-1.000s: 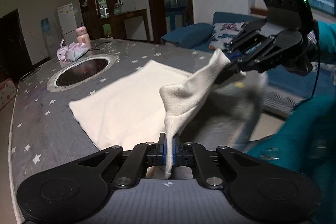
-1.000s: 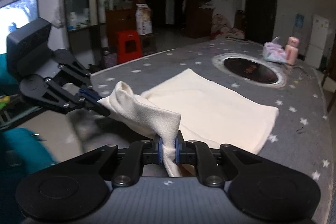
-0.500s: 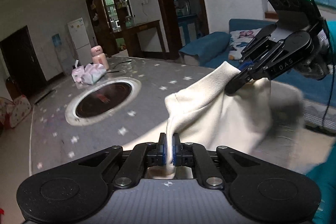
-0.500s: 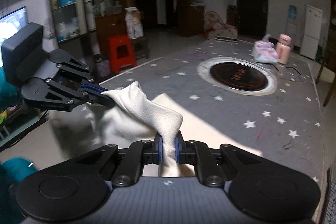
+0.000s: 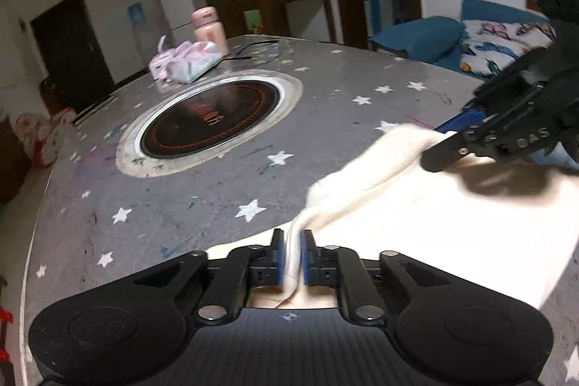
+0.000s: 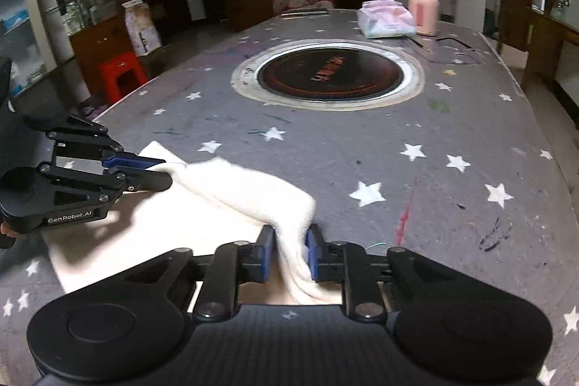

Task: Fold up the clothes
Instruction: 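Lay the hem over the body toward the collar and open both grippers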

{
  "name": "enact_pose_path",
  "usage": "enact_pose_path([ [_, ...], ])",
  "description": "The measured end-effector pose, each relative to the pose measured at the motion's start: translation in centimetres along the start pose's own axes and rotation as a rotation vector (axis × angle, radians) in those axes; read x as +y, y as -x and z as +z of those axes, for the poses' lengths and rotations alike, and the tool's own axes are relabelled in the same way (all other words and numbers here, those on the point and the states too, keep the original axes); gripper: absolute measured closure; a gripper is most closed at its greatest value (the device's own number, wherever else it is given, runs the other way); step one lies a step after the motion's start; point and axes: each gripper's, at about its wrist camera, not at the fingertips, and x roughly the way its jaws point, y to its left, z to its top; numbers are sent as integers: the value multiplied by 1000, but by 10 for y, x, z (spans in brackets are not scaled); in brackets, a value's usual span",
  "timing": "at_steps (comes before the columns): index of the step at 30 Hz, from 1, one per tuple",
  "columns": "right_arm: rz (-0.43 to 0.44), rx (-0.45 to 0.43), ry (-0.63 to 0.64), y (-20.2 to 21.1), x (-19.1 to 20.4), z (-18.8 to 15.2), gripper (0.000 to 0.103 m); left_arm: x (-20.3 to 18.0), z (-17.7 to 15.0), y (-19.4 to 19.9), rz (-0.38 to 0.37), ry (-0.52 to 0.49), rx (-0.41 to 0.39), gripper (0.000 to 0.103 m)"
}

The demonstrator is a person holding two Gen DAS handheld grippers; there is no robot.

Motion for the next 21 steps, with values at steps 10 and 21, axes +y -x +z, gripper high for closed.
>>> enact_pose_path([
  [10, -2, -75, -24, 26, 9, 0, 77, -2, 16, 28, -51, 95, -54, 80],
  [21, 14, -51, -80, 14, 4, -9, 79, -14, 11, -4, -134, 167, 22, 79],
])
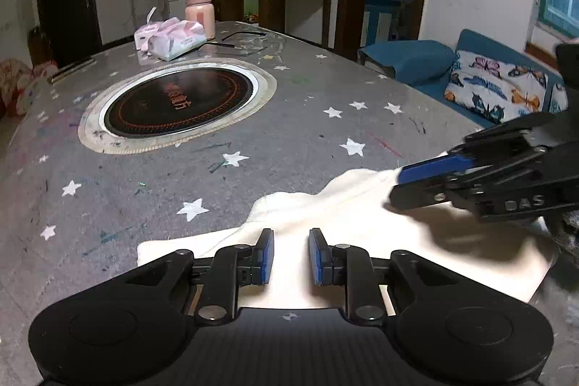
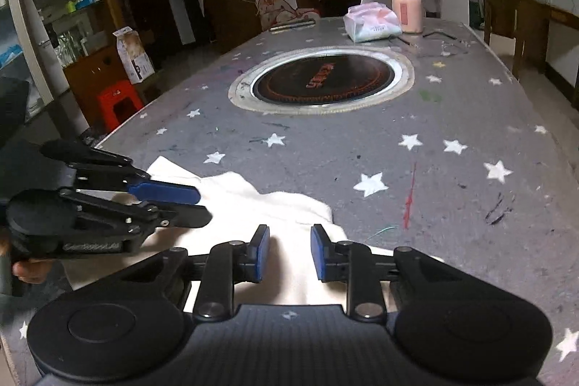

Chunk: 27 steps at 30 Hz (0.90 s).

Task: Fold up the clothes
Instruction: 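Lay the hem over the body toward the collar and open both grippers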

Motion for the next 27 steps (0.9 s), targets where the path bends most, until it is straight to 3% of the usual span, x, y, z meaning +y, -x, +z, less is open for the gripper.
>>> enact_pose_path([
  [6, -23, 24, -11, 5, -12, -13, 80, 2, -1, 0, -8, 29, -11, 75],
  [10, -16, -14, -28, 22, -13, -16, 80, -2, -1, 6, 7, 15, -23, 57],
  [14, -8, -34, 18, 45, -2, -21, 77, -10, -1, 20, -5, 6, -56, 56],
  [18, -11, -27, 99, 60, 17, -32, 65, -25, -11, 42, -31, -20, -88, 56],
  [27, -33, -60, 273, 71, 62, -56, 64, -64, -50, 82, -49, -111, -131, 56],
])
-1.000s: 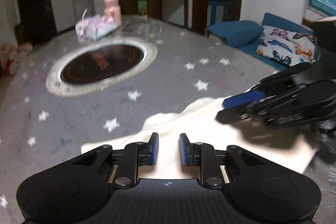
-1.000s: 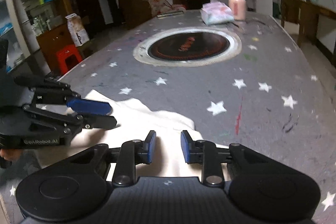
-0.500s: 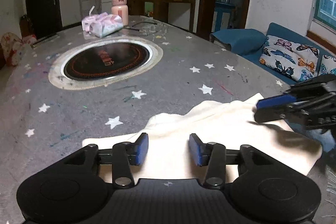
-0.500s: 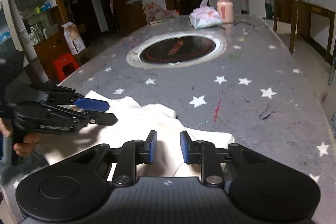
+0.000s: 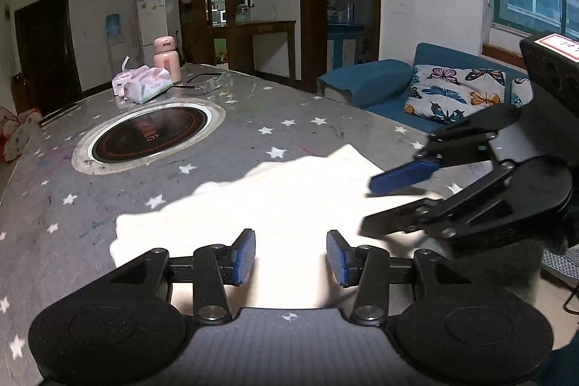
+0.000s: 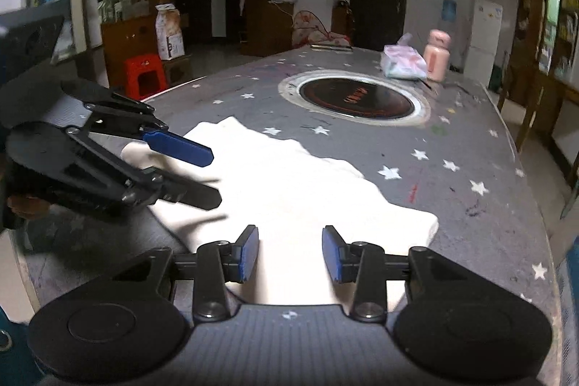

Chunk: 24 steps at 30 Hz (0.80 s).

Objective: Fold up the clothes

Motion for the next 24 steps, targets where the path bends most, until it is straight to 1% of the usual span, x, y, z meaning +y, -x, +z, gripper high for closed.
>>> enact_pose_path([
  [4, -9, -11, 56, -1, 17, -5, 64, -3, -9, -3, 0, 19, 12, 56],
  [8, -51, 7, 109, -10, 27, -15, 64, -2, -15, -12, 11, 32, 41, 56],
  [12, -35, 2, 48, -10, 21, -17, 63, 0, -19, -15, 16, 37, 45, 56],
  [15, 4, 1, -63, -1, 4, -15, 63, 1, -19, -14, 11, 40, 45, 56],
  [17, -5, 18, -92, 0, -4, -18, 63, 1, -20, -15, 9, 39, 45, 56],
  [20, 30, 41, -172, 1, -19, -24, 63, 2, -20, -15, 7, 40, 46, 56],
  [24, 49, 8, -225, 8, -29, -16, 63, 2, -19, -15, 6, 38, 50, 56],
])
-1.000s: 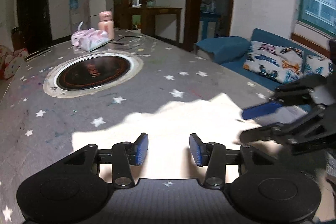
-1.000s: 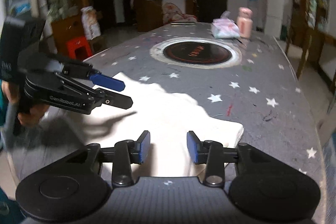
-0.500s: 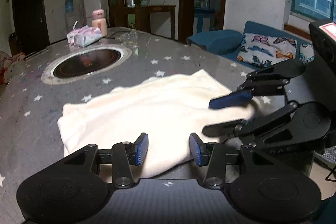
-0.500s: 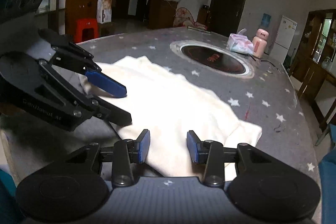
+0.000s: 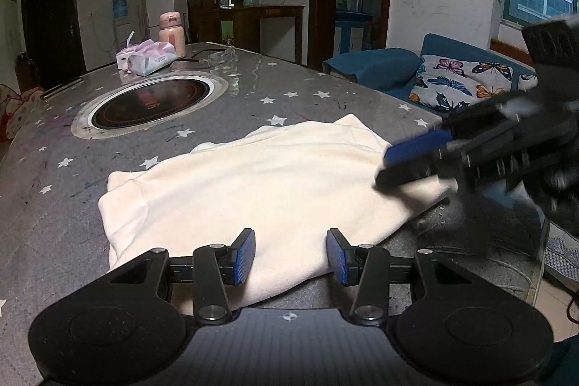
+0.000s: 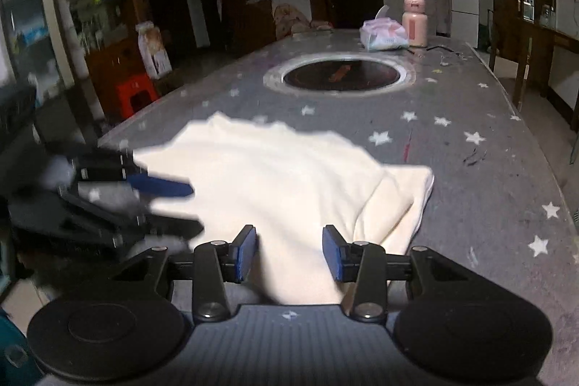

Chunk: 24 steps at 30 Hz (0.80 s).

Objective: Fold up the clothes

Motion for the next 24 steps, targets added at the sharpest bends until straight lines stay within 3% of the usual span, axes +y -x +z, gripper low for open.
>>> enact_pose_path([
  [2, -17, -19, -16, 0, -6, 7, 64, 0, 0, 0, -1, 2, 1, 55],
  [9, -207, 7, -13, -28, -40, 18, 67, 0, 0, -1, -1, 4, 5, 54],
  [15, -222, 12, 54, -39, -41, 18, 85, 0, 0, 0, -3, 0, 9, 54],
  [16, -228, 12, 73, -40, -39, 19, 92, 0, 0, 0, -4, -1, 9, 54],
  [24, -297, 33, 148, -47, -35, 17, 95, 3, 0, 4, -11, 16, 16, 53],
])
